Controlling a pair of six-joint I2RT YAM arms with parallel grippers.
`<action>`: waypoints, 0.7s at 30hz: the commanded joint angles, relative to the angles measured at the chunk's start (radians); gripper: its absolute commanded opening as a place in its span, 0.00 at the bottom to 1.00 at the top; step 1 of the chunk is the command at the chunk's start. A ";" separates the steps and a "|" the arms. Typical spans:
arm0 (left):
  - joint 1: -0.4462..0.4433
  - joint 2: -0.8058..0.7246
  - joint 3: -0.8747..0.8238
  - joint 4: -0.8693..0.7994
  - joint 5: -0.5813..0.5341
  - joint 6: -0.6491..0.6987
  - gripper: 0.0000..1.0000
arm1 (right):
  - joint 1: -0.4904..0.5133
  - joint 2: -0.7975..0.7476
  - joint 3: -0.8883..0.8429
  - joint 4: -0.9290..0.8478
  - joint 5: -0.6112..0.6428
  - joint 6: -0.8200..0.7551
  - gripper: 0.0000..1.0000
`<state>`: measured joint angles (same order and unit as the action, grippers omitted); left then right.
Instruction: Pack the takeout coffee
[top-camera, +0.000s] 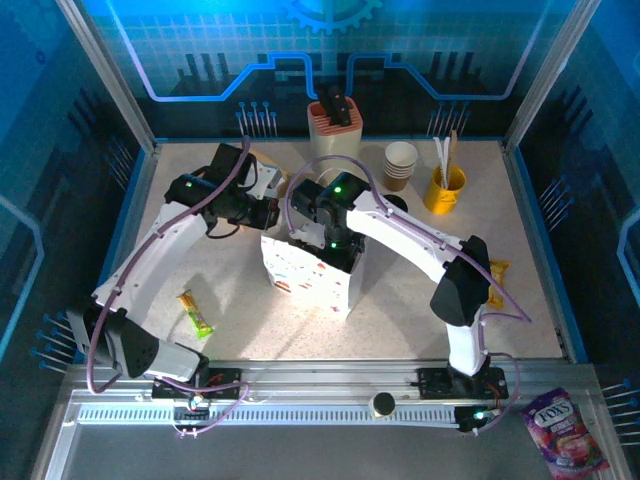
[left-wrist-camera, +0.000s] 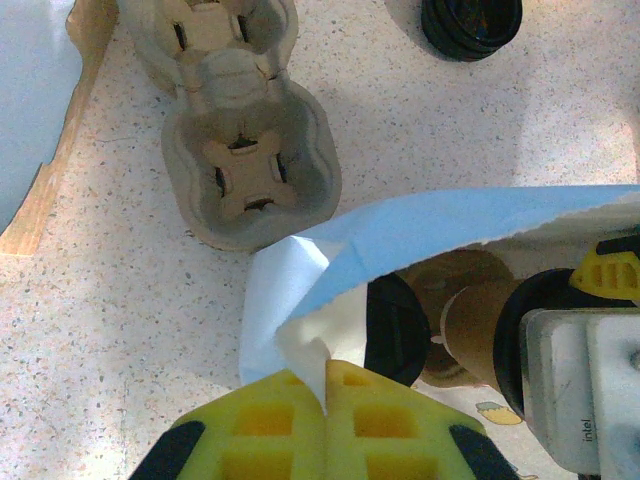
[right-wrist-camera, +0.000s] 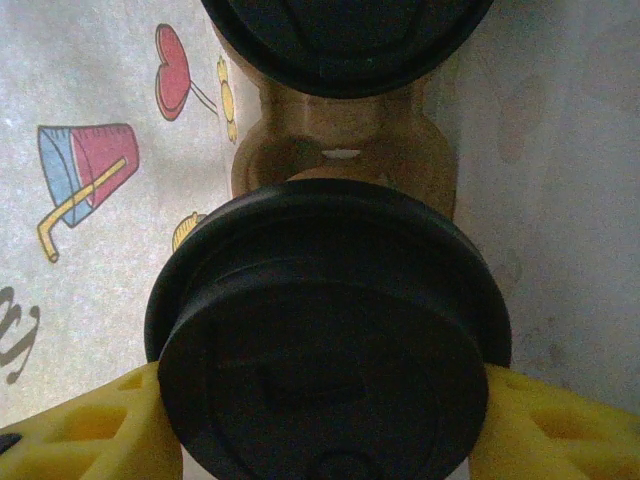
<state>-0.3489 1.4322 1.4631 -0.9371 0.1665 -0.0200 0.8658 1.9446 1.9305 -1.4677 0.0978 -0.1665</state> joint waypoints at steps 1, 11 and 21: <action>-0.002 -0.002 -0.012 -0.017 0.016 0.012 0.00 | 0.006 -0.026 -0.002 -0.010 -0.003 -0.017 0.47; -0.002 -0.001 -0.012 -0.015 0.018 0.010 0.00 | 0.005 -0.027 -0.007 -0.005 -0.003 -0.014 0.47; -0.002 -0.003 -0.015 -0.015 0.017 0.010 0.00 | 0.006 -0.026 -0.009 0.000 -0.003 -0.012 0.46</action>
<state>-0.3489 1.4322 1.4631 -0.9371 0.1665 -0.0200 0.8658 1.9446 1.9297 -1.4643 0.0978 -0.1665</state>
